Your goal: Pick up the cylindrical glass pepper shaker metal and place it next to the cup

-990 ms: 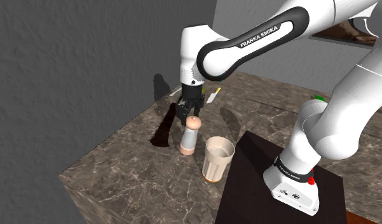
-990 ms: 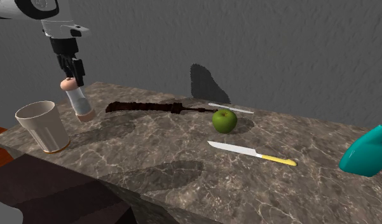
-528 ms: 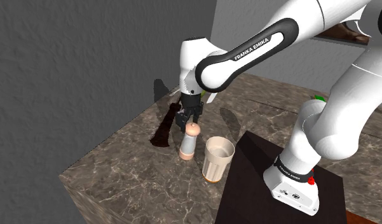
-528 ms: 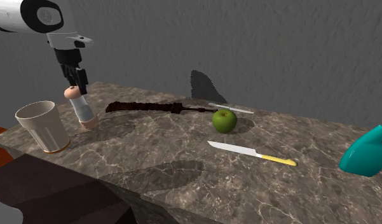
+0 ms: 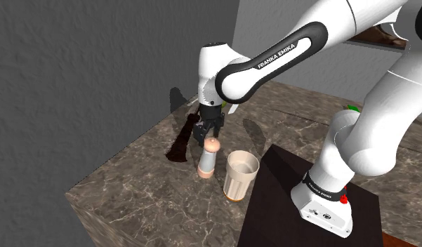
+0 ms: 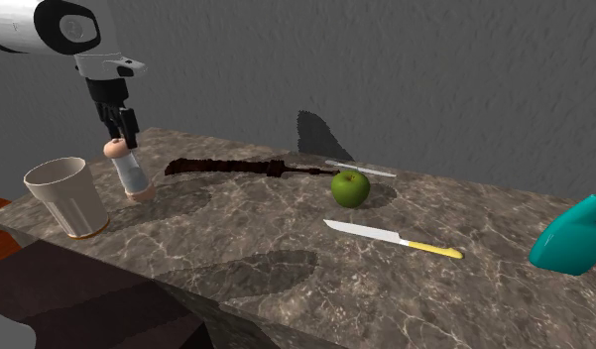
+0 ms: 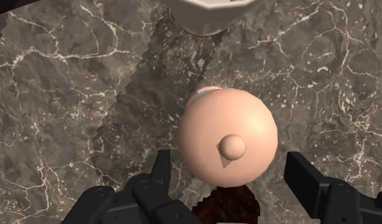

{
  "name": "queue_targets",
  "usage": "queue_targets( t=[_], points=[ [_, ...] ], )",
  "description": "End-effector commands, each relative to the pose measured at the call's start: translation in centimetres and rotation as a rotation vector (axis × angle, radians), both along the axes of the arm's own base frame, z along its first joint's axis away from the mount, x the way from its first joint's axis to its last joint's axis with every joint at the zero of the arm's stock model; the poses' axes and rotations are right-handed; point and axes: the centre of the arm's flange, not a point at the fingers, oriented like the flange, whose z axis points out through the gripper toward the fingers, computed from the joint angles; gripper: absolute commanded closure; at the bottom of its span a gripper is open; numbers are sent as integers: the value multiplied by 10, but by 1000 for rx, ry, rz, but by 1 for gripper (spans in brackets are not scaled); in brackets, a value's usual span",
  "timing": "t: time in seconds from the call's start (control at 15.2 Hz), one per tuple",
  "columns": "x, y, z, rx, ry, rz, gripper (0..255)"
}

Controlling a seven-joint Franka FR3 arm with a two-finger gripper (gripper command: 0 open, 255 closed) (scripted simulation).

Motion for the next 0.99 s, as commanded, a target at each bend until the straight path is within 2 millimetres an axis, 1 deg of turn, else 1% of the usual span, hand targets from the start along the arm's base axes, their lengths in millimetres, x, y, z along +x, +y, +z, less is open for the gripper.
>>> queue_targets(
  t=[0.0, 0.26, 0.46, 0.53, 0.92],
  points=[
    [0, 0, 0, 0, 0, 0, 0],
    [0, 0, 0, 0, 0, 0, 0],
    [3, 0, 39, 0, 0, 0, 0],
    [4, 0, 50, 0, 0, 0, 0],
    [4, 0, 50, 0, 0, 0, 0]
  ],
)
